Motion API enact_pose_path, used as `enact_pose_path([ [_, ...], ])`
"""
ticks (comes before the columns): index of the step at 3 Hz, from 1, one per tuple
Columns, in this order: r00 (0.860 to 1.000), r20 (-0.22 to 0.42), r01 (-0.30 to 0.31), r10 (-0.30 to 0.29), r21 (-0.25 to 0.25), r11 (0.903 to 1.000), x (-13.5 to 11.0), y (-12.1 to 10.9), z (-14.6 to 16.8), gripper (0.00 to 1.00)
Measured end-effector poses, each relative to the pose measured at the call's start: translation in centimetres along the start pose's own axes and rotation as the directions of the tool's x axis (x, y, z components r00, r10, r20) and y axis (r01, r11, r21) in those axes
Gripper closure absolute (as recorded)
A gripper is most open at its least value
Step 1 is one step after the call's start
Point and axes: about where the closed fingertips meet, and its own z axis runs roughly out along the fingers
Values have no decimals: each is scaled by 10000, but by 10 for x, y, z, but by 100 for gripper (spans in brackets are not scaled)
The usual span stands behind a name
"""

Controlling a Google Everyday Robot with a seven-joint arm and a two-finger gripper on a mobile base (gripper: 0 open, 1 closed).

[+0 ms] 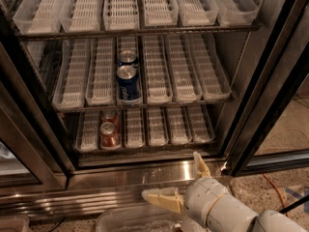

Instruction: Pick coke can from bottom shelf of fridge

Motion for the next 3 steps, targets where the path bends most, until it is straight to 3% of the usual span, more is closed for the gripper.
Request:
enact_pose_path([
  [1, 9995, -296, 78, -80, -87, 9999, 10, 4, 16, 0],
  [2, 9979, -316, 570, -566, 105, 9983, 18, 8, 34, 0],
  [3, 9942, 62, 1071, -1072, 188, 9941, 22, 23, 57, 0],
])
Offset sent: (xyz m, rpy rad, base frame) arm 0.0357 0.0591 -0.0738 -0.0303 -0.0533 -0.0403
